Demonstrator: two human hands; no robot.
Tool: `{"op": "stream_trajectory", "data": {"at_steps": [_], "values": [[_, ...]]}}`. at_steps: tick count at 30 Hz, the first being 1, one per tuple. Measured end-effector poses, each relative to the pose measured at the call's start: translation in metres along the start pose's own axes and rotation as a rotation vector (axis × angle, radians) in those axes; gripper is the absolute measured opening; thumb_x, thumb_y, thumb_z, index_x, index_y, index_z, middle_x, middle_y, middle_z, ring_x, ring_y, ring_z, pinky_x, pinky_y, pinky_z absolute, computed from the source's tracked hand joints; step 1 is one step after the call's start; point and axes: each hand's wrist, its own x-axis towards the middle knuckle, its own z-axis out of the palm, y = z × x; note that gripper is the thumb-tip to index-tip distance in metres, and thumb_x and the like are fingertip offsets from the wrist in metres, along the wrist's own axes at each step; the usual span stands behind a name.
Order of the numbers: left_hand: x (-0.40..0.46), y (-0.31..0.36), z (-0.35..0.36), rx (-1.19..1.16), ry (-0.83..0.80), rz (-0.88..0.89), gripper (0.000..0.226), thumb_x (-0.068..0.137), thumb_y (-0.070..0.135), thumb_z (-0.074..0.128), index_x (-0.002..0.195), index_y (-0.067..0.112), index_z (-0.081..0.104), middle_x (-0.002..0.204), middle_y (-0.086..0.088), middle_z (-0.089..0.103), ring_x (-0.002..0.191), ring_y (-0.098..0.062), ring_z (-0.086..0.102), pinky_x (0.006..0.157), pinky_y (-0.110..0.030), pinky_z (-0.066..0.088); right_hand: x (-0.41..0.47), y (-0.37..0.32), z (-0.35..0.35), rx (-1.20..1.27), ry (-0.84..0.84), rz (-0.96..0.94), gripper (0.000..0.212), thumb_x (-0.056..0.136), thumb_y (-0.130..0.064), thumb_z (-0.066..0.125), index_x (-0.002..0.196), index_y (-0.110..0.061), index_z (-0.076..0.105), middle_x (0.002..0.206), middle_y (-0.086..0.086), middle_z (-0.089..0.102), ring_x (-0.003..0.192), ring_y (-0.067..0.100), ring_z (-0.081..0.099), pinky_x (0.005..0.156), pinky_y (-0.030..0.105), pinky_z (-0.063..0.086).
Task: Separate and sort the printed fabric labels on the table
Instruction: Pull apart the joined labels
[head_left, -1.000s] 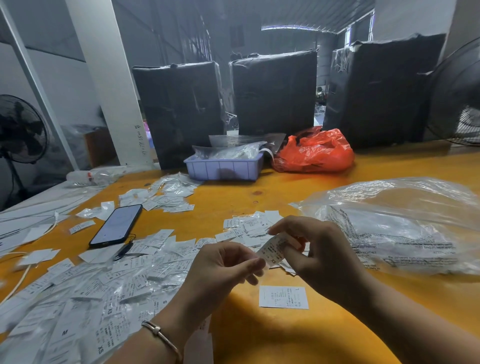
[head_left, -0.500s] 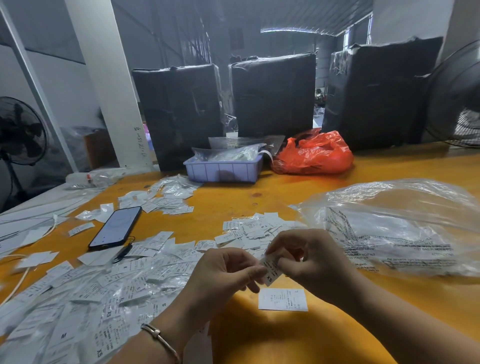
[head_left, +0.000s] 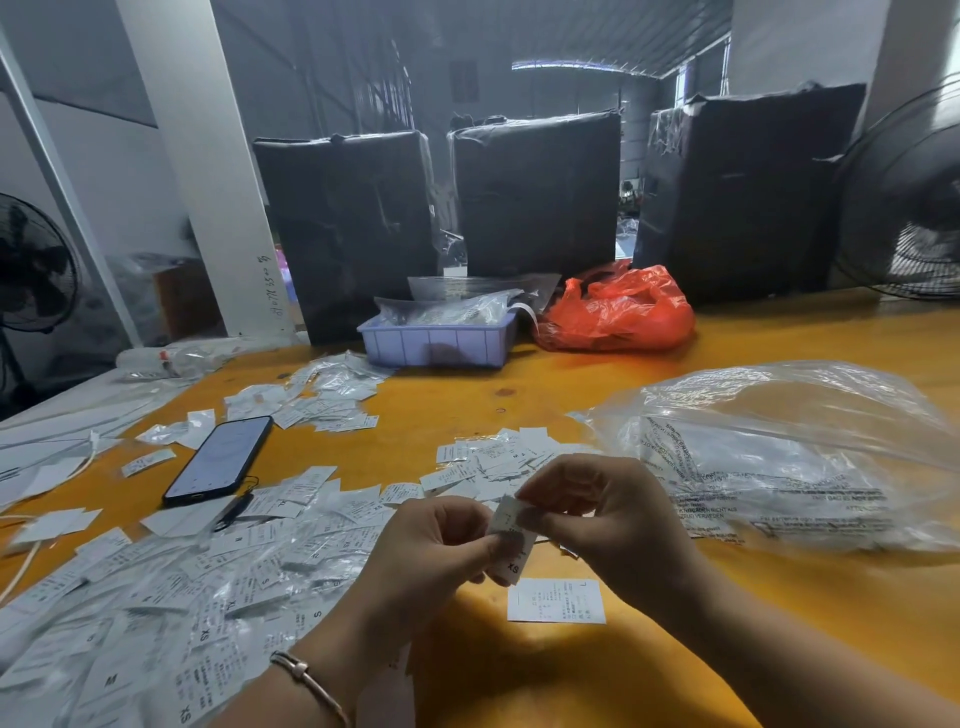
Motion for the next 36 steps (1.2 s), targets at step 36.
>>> {"op": "stream_trajectory", "data": {"at_steps": [36], "values": [[0.005, 0.000, -0.086, 0.685, 0.204, -0.191, 0.011, 0.088, 0.024, 0.070, 0.077, 0.027, 0.070, 0.077, 0.008, 0.068, 0.076, -0.011, 0.063, 0.063, -0.026, 0.050, 0.006, -0.002, -0.021, -0.692, -0.620, 0.201, 0.042, 0.065, -0.054, 0.079, 0.094, -0.033, 0.058, 0.094, -0.015, 0.055, 0.082, 0.001, 0.049, 0.067, 0.022, 0.043]]}}
